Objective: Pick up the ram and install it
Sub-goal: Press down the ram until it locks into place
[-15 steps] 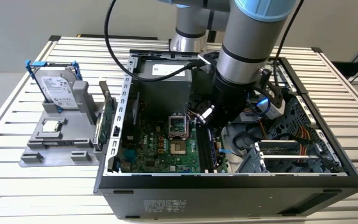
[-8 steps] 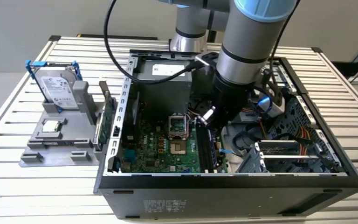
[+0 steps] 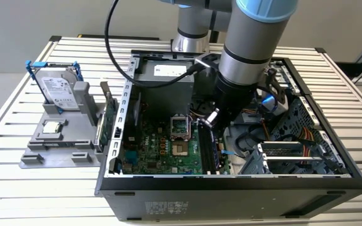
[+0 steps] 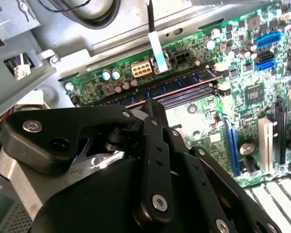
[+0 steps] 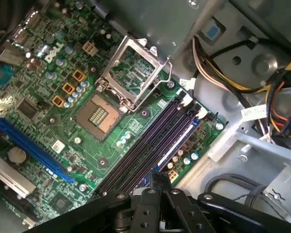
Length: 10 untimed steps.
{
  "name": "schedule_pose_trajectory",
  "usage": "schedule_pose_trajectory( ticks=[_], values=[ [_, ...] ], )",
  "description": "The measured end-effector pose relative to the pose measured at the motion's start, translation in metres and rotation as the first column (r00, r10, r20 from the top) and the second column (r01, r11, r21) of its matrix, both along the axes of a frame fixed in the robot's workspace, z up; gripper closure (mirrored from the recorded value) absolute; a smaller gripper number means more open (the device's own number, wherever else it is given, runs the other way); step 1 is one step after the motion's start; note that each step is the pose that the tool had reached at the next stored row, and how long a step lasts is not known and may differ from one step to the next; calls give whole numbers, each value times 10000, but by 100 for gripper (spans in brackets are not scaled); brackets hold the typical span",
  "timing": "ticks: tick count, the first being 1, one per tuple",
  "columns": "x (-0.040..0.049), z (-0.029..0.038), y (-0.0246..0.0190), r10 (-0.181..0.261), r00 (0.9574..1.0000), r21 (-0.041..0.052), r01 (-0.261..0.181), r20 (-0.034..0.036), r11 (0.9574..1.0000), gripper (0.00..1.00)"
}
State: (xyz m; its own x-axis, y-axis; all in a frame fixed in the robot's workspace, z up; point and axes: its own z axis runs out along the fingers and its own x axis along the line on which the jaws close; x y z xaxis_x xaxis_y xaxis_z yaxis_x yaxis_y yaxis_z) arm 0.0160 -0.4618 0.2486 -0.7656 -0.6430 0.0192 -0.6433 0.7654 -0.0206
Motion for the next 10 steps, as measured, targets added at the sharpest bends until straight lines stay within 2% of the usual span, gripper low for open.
schedule_pose_trajectory(
  ticks=[5,10],
  values=[
    [-1,-2,3,622,9981,1,-622,0,9981,100],
    [-2,-5,5,1208,9927,8,-1208,0,9927,100]
  ],
)
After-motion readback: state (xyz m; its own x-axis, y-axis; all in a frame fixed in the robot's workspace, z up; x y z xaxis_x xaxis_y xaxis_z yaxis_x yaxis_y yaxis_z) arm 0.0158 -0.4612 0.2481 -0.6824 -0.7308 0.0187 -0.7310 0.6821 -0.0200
